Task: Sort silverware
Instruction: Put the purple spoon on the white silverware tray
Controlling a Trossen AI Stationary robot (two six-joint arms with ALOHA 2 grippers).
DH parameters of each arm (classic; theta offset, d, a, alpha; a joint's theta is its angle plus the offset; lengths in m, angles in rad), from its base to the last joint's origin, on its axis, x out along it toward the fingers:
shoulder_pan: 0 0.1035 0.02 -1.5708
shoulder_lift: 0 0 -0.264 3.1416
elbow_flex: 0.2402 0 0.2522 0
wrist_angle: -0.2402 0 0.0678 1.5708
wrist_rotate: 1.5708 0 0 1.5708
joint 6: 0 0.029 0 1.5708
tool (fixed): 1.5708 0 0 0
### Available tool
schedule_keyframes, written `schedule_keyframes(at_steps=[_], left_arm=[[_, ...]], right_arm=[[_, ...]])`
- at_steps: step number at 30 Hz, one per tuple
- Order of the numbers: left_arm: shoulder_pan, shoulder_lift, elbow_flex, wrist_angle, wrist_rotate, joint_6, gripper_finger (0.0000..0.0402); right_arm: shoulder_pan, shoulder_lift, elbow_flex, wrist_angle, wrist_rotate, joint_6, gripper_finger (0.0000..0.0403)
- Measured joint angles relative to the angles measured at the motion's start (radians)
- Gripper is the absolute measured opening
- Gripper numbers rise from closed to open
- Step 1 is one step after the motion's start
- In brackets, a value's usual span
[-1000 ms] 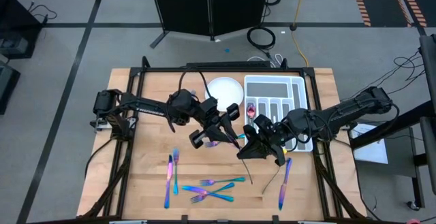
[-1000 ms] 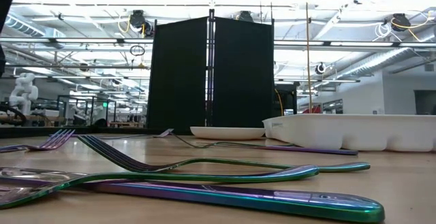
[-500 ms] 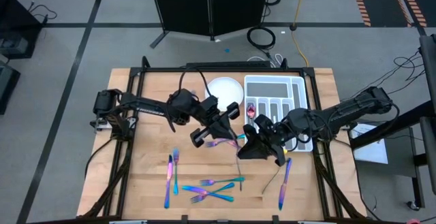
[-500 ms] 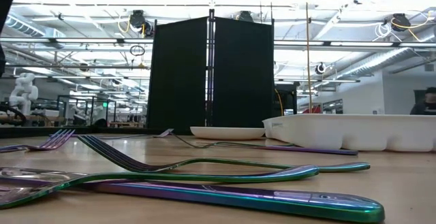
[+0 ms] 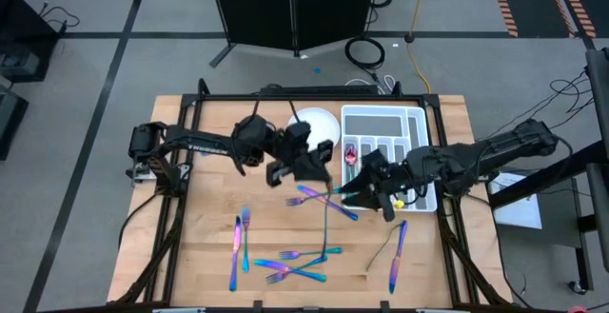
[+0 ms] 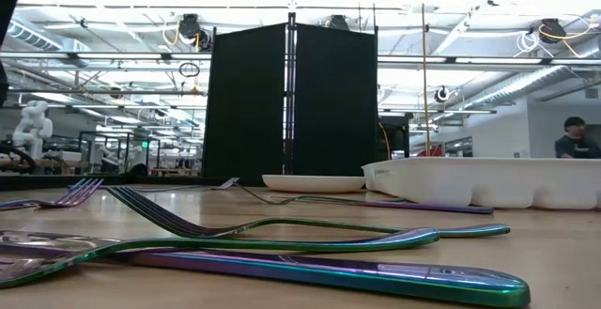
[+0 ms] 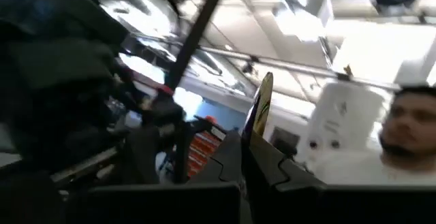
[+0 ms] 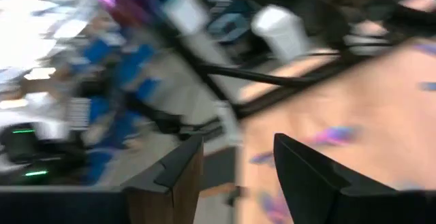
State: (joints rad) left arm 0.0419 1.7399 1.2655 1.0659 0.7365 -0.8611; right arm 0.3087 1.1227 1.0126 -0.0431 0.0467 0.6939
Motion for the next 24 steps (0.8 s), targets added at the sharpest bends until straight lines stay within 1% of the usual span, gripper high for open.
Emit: schedule_keyframes(at_steps=[3, 7, 9, 12, 14, 16, 18, 21, 24], left_arm=[[0.026, -0.016, 0.000, -0.107, -0.037, -0.035, 0.0001], [0.067, -0.021, 0.000, -0.342, -0.084, -0.051, 0.0000], [0.087, -0.021, 0.000, -0.494, -0.126, -0.051, 0.0000], [0.120, -0.021, 0.000, -0.729, -0.210, -0.030, 0.0000], [0.147, -0.010, 0.000, -0.834, -0.286, -0.006, 0.0000], [0.184, 0.019, 0.000, -0.872, -0.333, 0.006, 0.0000], [0.219, 0.080, 0.004, -0.855, -0.336, -0.012, 0.0000], [0.257, 0.195, 0.032, -0.864, -0.303, -0.032, 0.0000], [0.275, 0.302, 0.087, -0.865, -0.261, -0.058, 0.0000]], right_arm=[[0.030, -0.058, 0.000, -0.149, 0.147, 0.003, 0.0171], [0.081, -0.129, 0.000, -0.346, 0.303, 0.075, 0.0168], [0.111, -0.156, 0.000, -0.428, 0.363, 0.134, 0.0168], [0.164, -0.176, 0.000, -0.522, 0.426, 0.211, 0.0168], [0.199, -0.179, 0.000, -0.558, 0.459, 0.249, 0.0167], [0.227, -0.173, 0.000, -0.561, 0.483, 0.264, 0.0167], [0.242, -0.161, 0.000, -0.559, 0.504, 0.263, 0.0167], [0.250, -0.141, 0.000, -0.559, 0.510, 0.263, 0.0167], [0.250, -0.122, 0.000, -0.559, 0.504, 0.271, 0.0167]])
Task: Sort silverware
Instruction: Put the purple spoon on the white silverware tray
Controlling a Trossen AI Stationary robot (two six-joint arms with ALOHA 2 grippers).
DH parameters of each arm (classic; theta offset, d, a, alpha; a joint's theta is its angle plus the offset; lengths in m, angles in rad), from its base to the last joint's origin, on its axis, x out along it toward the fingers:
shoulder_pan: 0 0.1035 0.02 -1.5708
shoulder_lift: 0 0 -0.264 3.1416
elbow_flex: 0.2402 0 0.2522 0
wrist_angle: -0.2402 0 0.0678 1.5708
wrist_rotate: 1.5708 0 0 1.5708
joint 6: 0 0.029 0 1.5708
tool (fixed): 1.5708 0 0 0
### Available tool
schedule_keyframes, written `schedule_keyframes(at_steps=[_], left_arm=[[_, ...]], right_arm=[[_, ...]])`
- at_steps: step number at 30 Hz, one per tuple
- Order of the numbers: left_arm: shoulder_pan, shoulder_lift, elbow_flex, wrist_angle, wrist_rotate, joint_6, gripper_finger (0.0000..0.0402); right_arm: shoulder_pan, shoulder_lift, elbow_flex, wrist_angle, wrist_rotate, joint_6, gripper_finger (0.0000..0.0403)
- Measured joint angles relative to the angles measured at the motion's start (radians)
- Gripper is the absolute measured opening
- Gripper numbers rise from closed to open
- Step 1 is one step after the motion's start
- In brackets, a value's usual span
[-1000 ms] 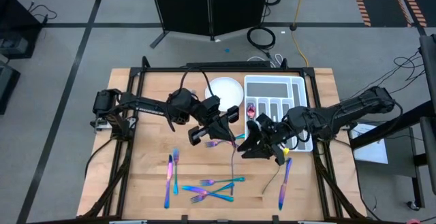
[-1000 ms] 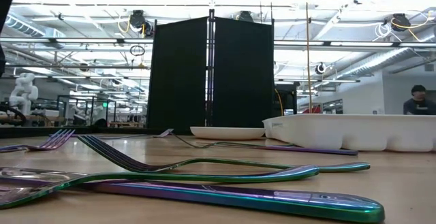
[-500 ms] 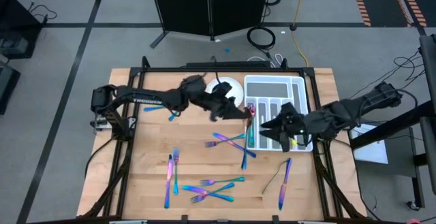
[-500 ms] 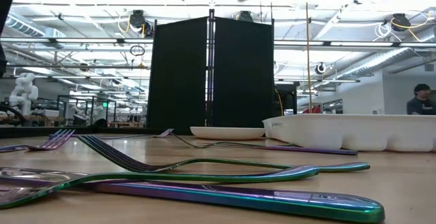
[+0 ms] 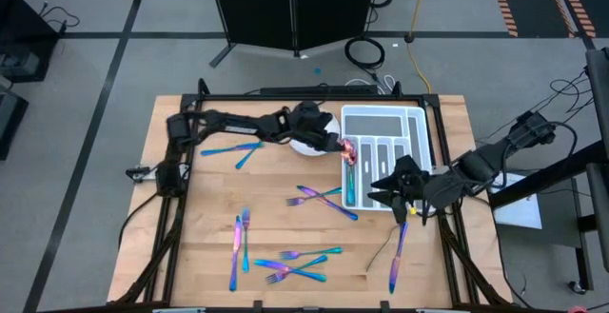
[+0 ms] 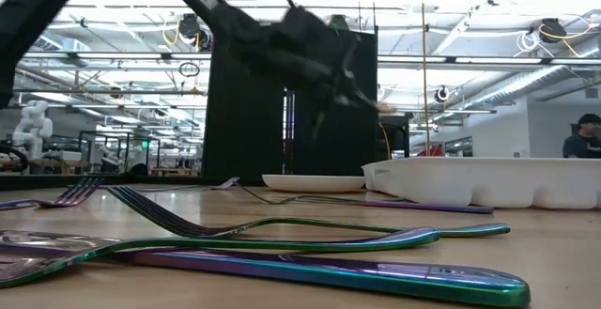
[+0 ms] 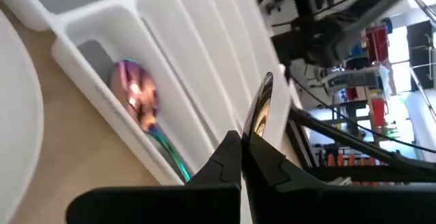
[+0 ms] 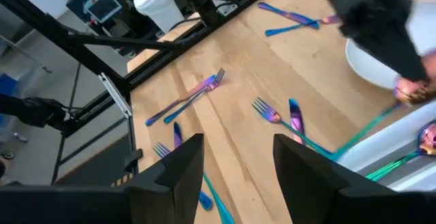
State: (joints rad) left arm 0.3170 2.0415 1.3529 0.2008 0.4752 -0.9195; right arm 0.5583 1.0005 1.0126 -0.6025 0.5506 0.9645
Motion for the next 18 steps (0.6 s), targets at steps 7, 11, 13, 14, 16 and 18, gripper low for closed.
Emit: schedule_keyframes(at_steps=[7, 11, 13, 14, 16, 18], left_arm=[[0.000, 0.111, 0.191, -0.165, -0.012, 0.049, 0.0000], [-0.001, 0.172, 0.298, -0.360, -0.053, 0.122, 0.0000], [-0.005, 0.190, 0.333, -0.386, -0.069, 0.140, 0.0000], [-0.009, 0.196, 0.347, -0.389, -0.073, 0.140, 0.0000], [-0.017, 0.197, 0.367, -0.402, -0.085, 0.129, 0.0000], [-0.021, 0.196, 0.368, -0.409, -0.108, 0.116, 0.0000]], right_arm=[[0.008, 0.022, 0.000, -0.001, -0.006, 0.029, 0.0167], [0.010, 0.024, 0.000, -0.001, -0.006, 0.037, 0.0167], [0.012, 0.024, 0.000, 0.000, -0.006, 0.037, 0.0167], [0.013, 0.024, 0.000, 0.000, -0.004, 0.038, 0.0167], [0.013, 0.024, 0.000, 0.001, -0.001, 0.038, 0.0167], [0.013, 0.024, 0.000, 0.010, -0.001, 0.038, 0.0167]])
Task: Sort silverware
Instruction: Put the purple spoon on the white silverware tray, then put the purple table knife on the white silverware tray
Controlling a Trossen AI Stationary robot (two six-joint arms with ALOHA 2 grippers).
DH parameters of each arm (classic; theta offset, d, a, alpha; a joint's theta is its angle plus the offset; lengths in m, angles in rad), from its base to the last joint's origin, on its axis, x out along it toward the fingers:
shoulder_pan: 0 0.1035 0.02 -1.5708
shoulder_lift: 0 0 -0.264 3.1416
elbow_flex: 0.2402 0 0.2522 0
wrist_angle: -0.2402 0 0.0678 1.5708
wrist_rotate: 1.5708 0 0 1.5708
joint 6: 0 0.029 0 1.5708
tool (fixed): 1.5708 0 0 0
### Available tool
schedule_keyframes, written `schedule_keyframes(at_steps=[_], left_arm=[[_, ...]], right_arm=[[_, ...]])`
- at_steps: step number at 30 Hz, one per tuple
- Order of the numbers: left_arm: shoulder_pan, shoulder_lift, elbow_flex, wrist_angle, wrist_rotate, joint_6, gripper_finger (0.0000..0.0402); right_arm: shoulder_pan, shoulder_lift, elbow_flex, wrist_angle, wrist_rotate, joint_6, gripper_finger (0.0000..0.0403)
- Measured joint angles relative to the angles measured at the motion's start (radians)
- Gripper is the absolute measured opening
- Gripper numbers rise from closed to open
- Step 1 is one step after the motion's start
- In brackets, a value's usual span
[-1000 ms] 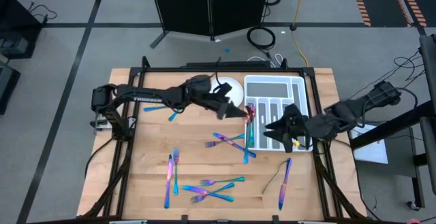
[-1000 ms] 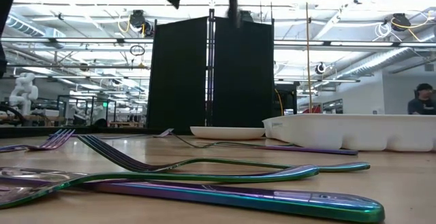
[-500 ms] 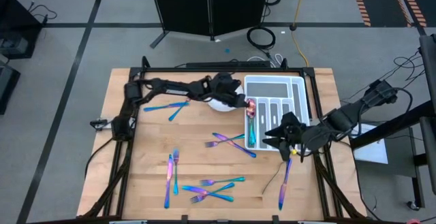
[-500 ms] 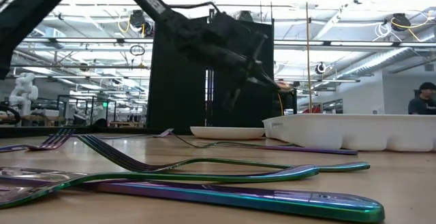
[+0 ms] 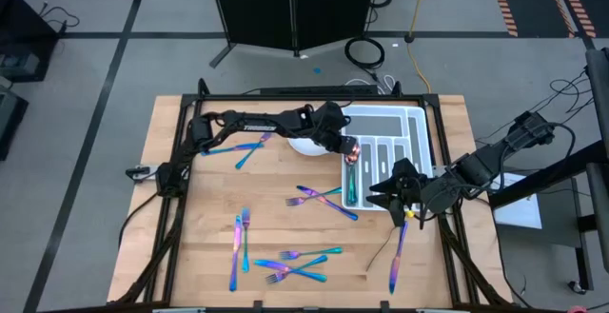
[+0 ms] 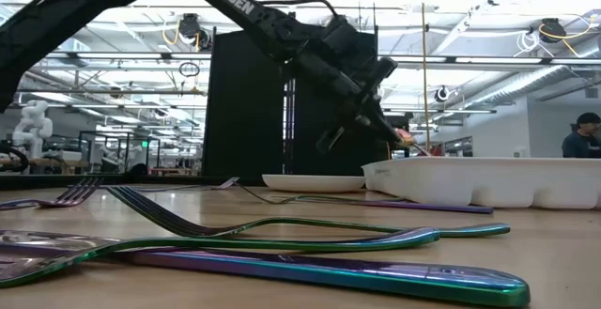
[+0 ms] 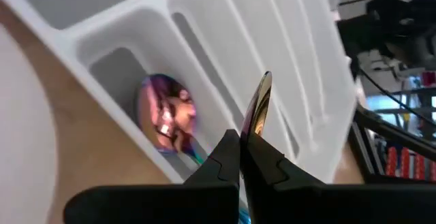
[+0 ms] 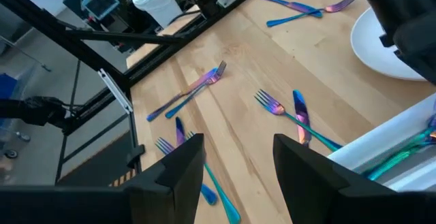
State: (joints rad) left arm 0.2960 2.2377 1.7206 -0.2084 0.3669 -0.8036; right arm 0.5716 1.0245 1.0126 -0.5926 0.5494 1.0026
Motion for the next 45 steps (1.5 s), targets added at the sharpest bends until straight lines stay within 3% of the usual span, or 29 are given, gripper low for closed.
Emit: schedule_keyframes(at_steps=[6, 15, 21, 27, 31, 33, 37, 41, 45], left_arm=[[0.003, 0.002, -0.001, -0.042, 0.022, 0.005, 0.0003], [-0.010, 0.002, -0.001, -0.046, 0.014, 0.024, 0.0068], [-0.010, 0.002, -0.001, -0.048, 0.005, 0.024, 0.0087], [-0.007, -0.022, -0.003, -0.051, 0.096, 0.071, 0.0089], [-0.043, -0.117, -0.002, -0.142, 0.111, 0.221, 0.0089], [-0.079, -0.189, -0.002, -0.291, 0.111, 0.333, 0.0089], [-0.197, -0.360, -0.024, -0.600, -0.031, 0.530, 0.0089], [-0.340, -0.499, -0.072, -0.734, -0.190, 0.548, 0.0089], [-0.474, -0.601, -0.123, -0.739, -0.228, 0.467, 0.0089]], right_arm=[[0.000, 0.000, 0.000, 0.014, 0.000, -0.001, 0.0167], [0.000, 0.002, 0.000, 0.050, 0.000, -0.001, 0.0167], [0.025, 0.020, 0.000, 0.067, -0.003, 0.007, 0.0167], [0.058, 0.048, 0.000, 0.082, -0.003, 0.038, 0.0167], [0.081, 0.068, 0.000, 0.094, 0.000, 0.065, 0.0167], [0.096, 0.077, 0.000, 0.101, 0.000, 0.083, 0.0167], [0.133, 0.095, 0.000, 0.112, 0.000, 0.112, 0.0167], [0.155, 0.122, 0.000, 0.111, -0.001, 0.096, 0.0167], [0.158, 0.157, 0.000, 0.110, 0.000, 0.043, 0.0167]])
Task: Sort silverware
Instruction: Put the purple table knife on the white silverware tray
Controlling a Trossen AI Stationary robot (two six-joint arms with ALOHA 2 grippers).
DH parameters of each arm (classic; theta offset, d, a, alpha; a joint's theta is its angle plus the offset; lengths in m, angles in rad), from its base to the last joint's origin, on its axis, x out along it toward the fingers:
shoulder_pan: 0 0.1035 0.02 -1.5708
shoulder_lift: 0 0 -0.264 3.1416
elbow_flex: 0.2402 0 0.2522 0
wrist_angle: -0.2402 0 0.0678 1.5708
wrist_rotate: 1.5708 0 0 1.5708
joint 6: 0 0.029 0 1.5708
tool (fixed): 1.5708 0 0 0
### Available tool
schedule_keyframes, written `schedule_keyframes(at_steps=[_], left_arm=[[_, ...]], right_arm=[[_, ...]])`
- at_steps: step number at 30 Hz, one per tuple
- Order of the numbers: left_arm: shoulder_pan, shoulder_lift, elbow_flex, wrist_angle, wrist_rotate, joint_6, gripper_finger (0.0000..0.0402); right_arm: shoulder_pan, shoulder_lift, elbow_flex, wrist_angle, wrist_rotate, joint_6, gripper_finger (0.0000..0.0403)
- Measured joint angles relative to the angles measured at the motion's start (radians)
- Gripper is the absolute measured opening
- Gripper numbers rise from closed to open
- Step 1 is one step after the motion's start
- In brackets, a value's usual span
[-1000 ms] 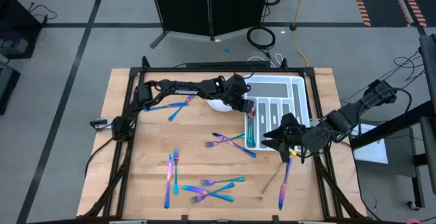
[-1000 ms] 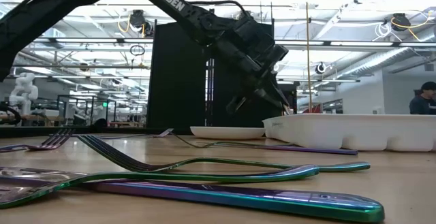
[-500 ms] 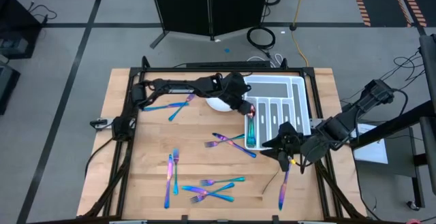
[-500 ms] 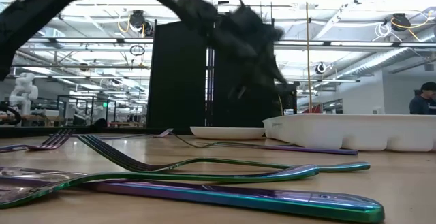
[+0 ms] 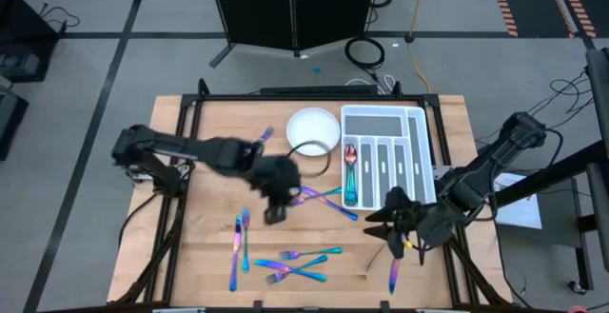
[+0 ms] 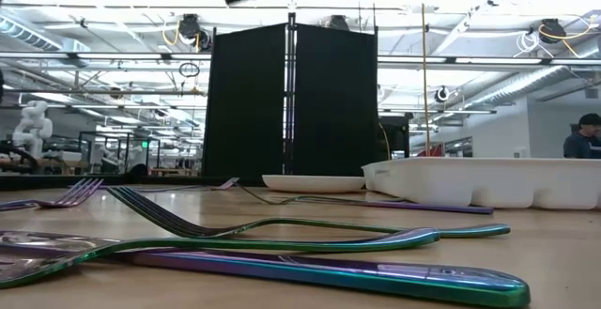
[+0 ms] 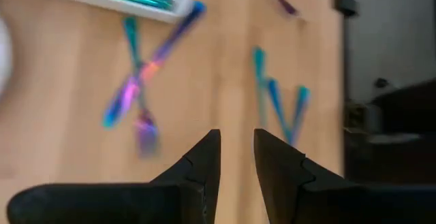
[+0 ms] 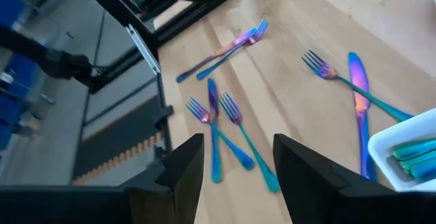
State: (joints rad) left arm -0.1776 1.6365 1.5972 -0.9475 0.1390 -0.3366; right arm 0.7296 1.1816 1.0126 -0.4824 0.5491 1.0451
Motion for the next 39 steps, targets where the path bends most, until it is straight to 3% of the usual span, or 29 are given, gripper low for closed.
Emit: schedule_keyframes(at_steps=[12, 19, 22, 26, 31, 39], left_arm=[[-0.319, -0.039, -0.018, -0.092, -0.128, -0.468, 0.0089], [-0.442, -0.165, -0.017, -0.175, -0.436, -0.696, 0.0089], [-0.454, -0.213, -0.017, -0.273, -0.564, -0.757, 0.0089], [-0.414, -0.253, -0.032, -0.399, -0.655, -0.784, 0.0089], [-0.265, -0.378, -0.247, -0.337, -0.594, -0.691, 0.0089], [0.106, -0.635, -0.727, 0.208, -0.222, -0.240, 0.0089]], right_arm=[[-0.004, 0.075, 0.000, 0.002, -0.001, -0.315, 0.0167], [-0.009, 0.077, 0.000, 0.082, 0.000, -0.428, 0.0167], [-0.021, 0.077, 0.000, 0.108, 0.002, -0.455, 0.0167], [-0.051, 0.074, 0.000, 0.107, 0.007, -0.449, 0.0167], [-0.121, 0.074, 0.000, 0.103, 0.002, -0.401, 0.0167], [-0.324, 0.077, 0.000, 0.089, -0.127, -0.379, 0.0167]])
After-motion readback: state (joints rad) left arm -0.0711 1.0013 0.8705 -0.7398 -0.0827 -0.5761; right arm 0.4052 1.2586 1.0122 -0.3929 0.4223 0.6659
